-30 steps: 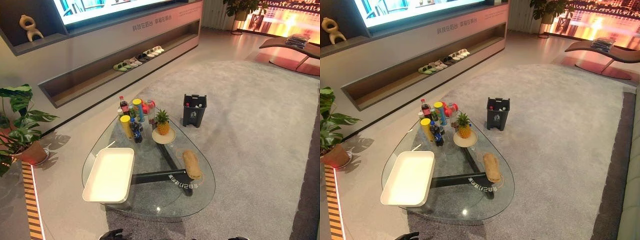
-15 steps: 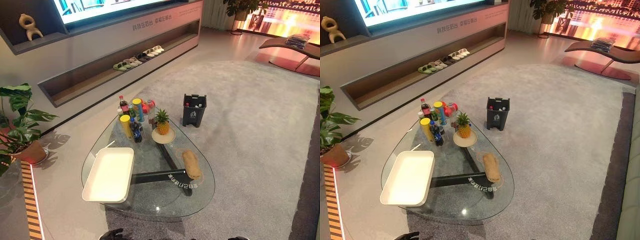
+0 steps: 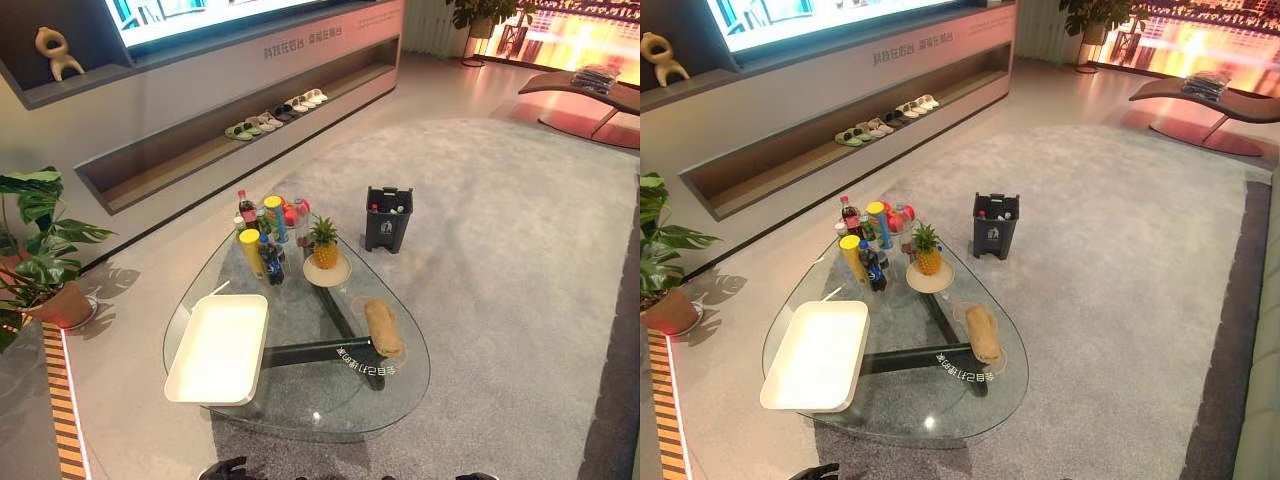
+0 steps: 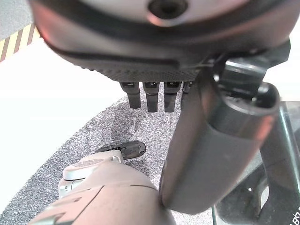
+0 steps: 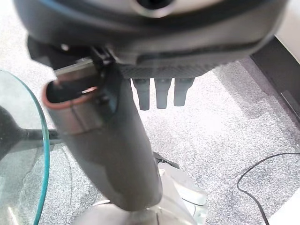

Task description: Wipe the table with a cloth and put it in the basket.

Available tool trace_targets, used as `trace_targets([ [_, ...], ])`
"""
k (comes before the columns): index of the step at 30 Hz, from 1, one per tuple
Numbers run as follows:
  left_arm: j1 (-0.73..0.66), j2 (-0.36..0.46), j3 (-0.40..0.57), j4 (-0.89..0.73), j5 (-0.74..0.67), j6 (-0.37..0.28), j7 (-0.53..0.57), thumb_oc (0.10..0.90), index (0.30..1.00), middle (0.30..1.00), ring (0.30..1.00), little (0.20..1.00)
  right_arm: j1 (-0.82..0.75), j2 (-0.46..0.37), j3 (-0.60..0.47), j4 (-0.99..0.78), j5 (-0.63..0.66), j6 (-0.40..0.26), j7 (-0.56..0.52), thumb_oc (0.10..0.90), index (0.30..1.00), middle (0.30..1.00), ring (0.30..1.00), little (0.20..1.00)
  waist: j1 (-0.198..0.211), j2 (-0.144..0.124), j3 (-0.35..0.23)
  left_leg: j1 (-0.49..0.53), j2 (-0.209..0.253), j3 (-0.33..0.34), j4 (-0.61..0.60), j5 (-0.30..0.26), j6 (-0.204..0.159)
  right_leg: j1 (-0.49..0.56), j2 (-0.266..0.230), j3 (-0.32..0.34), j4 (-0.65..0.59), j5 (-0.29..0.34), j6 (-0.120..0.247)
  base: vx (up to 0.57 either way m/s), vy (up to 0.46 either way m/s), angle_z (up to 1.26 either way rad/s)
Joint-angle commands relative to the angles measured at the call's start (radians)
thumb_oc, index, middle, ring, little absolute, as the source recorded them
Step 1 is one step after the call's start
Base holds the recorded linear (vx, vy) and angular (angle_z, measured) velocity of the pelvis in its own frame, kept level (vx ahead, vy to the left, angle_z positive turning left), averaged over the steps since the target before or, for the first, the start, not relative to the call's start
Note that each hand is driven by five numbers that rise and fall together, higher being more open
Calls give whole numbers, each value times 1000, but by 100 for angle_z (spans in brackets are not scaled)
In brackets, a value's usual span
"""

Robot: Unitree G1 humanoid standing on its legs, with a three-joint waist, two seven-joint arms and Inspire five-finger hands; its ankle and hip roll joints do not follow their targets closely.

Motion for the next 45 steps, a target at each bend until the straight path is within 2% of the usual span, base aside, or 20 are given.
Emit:
trace_targets([
  [1,-99,8,-12,14,-54,-43,24,800,900,900,900,900,-81,-46,23,38,7,-7,-13,800,900,900,900,900,-6,-5,56,-32,-26,-20,0,-52,-9,-27,-3,-20,39,-48,26,0,0,0],
  [5,-132,15,-12,4,-108,-63,43,800,900,900,900,900,-107,-60,33,30,12,-9,-17,800,900,900,900,900,-17,5,109,-90,-30,-24,0,-31,-7,-87,-1,-5,46,-34,23,-70,32,-1],
  [8,-197,22,-24,-5,-155,-85,60,800,900,900,900,900,-168,-69,42,17,56,-12,-36,800,900,900,900,900,-27,15,182,-175,-35,-28,0,1,-3,-188,8,17,69,-17,14,-259,16,-1],
  [10,-261,23,-17,-5,-195,-109,79,800,900,900,900,900,-241,-65,49,16,88,-15,-61,800,900,900,900,900,-32,22,253,-247,-41,-27,0,25,0,-279,15,26,90,0,8,-278,4,1],
  [11,-266,22,-15,-4,-198,-110,82,800,900,900,900,900,-245,-65,49,16,89,-13,-62,800,900,900,900,900,-32,23,256,-252,-41,-26,0,27,0,-285,15,25,92,1,7,-159,2,-1],
  [15,-334,44,-2,-9,-247,-137,85,800,900,900,900,900,-307,-78,50,15,142,-22,-93,800,900,900,900,900,-28,30,344,-343,-56,-27,14,54,0,-407,22,25,179,-9,-1,-137,10,-4],
  [19,-369,60,-8,-8,-288,-151,73,800,900,900,900,900,-343,-96,41,7,198,-38,-118,800,900,900,900,900,-23,29,392,-450,-78,-39,126,48,-3,-504,18,17,278,-27,-10,-113,-3,1],
  [22,-387,77,-1,-19,-318,-146,62,800,900,900,900,900,-366,-111,36,-13,229,-62,-135,800,900,900,900,900,-22,21,427,-557,-90,-39,262,24,-7,-586,11,2,364,-45,-15,-97,-23,4],
  [27,-410,109,1,-51,-338,-117,61,800,900,900,900,900,-411,-135,31,-56,271,-101,-157,800,900,900,900,900,-15,11,440,-733,-85,-40,477,-41,-1,-740,10,-6,552,-107,-33,-63,-54,12],
  [30,-409,120,6,-59,-333,-111,56,800,900,900,900,900,-436,-141,21,-74,296,-145,-180,800,900,900,900,900,-10,14,440,-796,-77,-47,557,-76,4,-804,15,-1,628,-137,-42,-16,-57,7],
  [39,-396,130,5,-70,-334,-116,43,800,900,900,900,900,-495,-190,-31,-108,360,-262,-241,800,900,900,900,900,1,23,440,-854,-67,-55,601,-93,14,-872,15,-7,681,-143,-55,-10,-33,3],
  [45,-405,141,-12,-79,-344,-114,50,800,900,900,900,900,-538,-238,-62,-184,419,-336,-375,800,900,900,900,900,-1,19,440,-875,-64,-53,611,-93,12,-888,18,-11,677,-135,-58,0,0,0],
])
